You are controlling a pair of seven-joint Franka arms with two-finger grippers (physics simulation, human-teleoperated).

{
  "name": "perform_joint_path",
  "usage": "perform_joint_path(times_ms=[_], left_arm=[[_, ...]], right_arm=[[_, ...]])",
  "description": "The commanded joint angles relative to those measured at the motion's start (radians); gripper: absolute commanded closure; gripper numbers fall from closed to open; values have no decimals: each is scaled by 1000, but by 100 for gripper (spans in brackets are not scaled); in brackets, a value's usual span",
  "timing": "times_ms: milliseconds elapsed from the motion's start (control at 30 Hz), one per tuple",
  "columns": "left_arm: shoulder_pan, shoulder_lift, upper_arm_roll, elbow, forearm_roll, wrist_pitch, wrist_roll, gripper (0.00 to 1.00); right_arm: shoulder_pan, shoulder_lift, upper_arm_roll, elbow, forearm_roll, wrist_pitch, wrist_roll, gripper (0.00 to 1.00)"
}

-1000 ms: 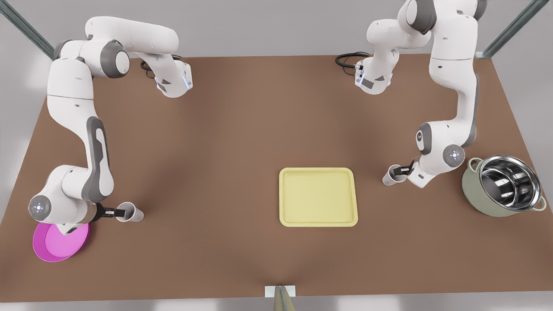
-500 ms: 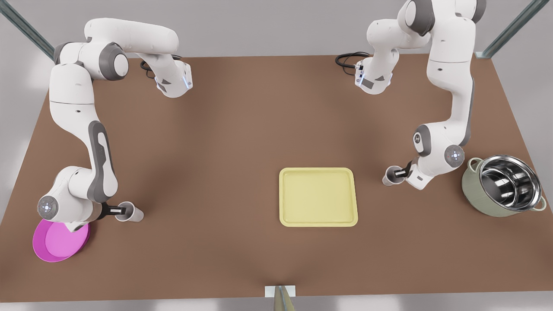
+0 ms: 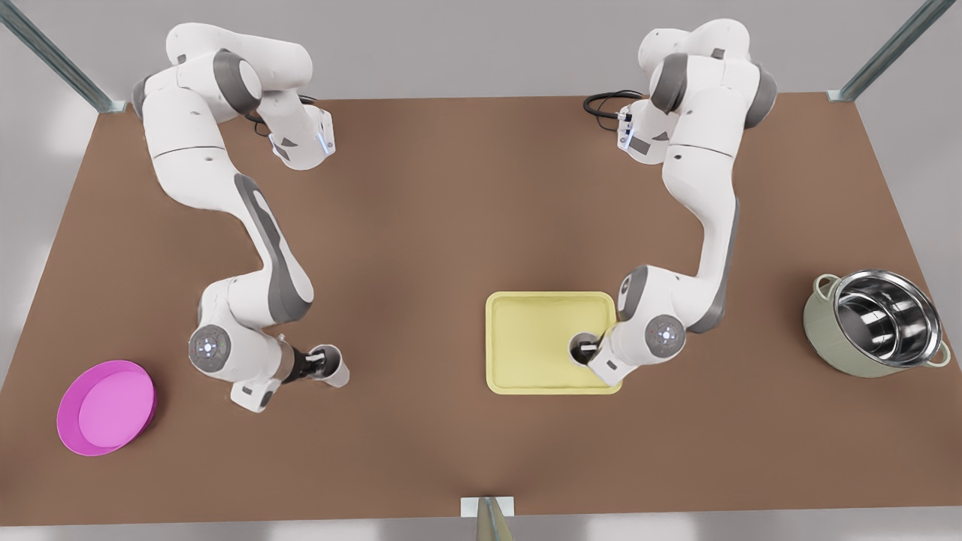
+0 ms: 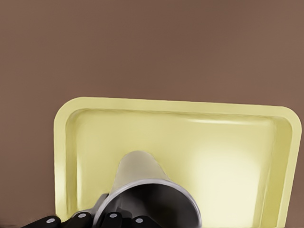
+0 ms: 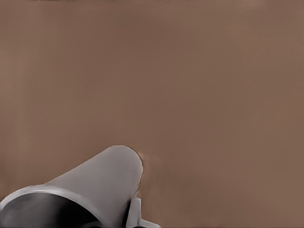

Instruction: Use both arms to respectively pick up the white IKEA cups from the middle-left and middle-right positions, then place the white IKEA cups onto the middle-middle tray, ensuring that the cups remain upright and do not tip over

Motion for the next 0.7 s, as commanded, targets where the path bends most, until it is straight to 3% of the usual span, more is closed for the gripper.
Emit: perform_joint_path(times_ms=[0,167,200,233,267,367,600,667], left_arm=[[2,10,-2,-1,-5,-35,-357,78],[5,30,-5,2,-7,-18,-355,70],[12,33,-8,2,-5,-18,-355,50],[14,33,-10,2,-5,-18,-352,14],[15,33,-10,2,-5,-18,-352,0],[60,30,-53,2,9,-26,-352,0],[97,25,-87,-4,32,-57,-354,0],[95,10,-87,-2,35,-190,-355,0]], right_arm=[[103,6,2,35,2,-3,-27,79],[316,125,2,160,21,31,-2,79],[344,144,2,179,25,31,-2,79],[379,171,2,208,47,29,-1,79],[404,216,2,271,77,6,-1,79],[447,325,0,393,150,-32,-6,79],[477,423,16,517,179,-6,76,79],[482,441,6,517,179,-5,76,79]])
